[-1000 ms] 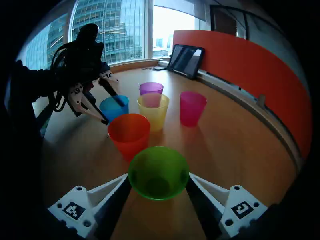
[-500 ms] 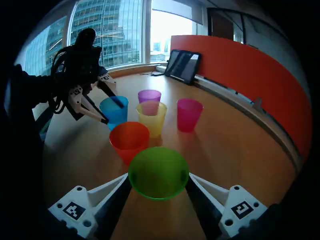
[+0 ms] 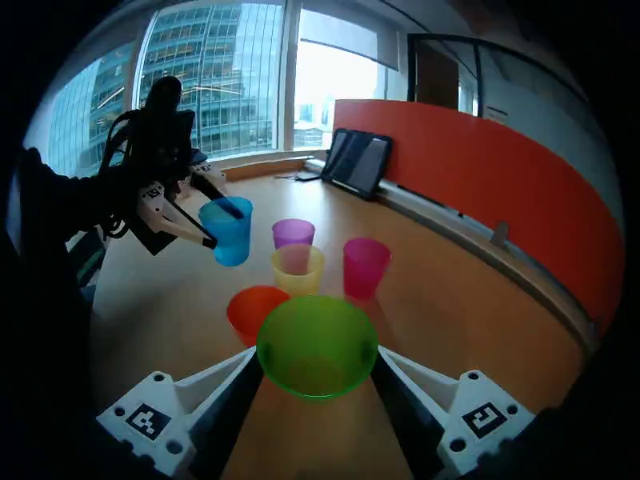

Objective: Pour water

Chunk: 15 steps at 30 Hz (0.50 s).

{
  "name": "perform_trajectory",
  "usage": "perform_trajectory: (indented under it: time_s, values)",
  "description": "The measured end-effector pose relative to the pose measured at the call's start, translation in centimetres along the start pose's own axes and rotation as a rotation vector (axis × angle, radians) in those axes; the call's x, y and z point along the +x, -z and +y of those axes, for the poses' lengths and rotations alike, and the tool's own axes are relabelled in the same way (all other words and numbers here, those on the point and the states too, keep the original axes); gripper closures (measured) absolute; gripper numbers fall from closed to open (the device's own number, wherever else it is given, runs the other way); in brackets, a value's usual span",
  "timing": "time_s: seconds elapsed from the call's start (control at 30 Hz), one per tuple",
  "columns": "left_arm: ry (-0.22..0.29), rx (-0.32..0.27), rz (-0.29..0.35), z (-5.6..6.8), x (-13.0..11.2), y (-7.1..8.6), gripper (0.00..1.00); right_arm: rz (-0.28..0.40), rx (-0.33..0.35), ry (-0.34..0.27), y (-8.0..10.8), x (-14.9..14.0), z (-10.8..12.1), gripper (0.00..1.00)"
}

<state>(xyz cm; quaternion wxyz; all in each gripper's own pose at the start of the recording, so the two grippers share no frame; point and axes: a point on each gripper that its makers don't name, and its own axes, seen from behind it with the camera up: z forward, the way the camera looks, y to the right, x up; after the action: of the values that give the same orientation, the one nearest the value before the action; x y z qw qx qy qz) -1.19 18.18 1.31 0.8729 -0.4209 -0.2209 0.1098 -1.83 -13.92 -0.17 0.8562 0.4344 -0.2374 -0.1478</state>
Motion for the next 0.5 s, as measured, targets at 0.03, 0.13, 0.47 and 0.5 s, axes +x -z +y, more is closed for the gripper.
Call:
perform_trajectory:
  time_s: [0.03,0.13,0.47,0.5]
  values:
    - [-0.001,0.006,0.006,-0.1,0.3,0.2,0.16,0.009,-0.005,0.002,0.2,0.4,0.1,0.09]
    - [-0.004,0.021,0.024,-0.5,1.1,0.8,0.16,0.034,-0.018,0.006,0.6,1.4,0.2,0.09]
    - [0.004,0.060,0.079,-1.7,3.9,2.5,0.16,0.135,-0.059,0.014,2.3,5.3,0.7,0.09]
    - [0.005,0.061,0.084,-1.7,4.1,2.6,0.16,0.145,-0.061,0.014,2.4,5.7,0.7,0.09]
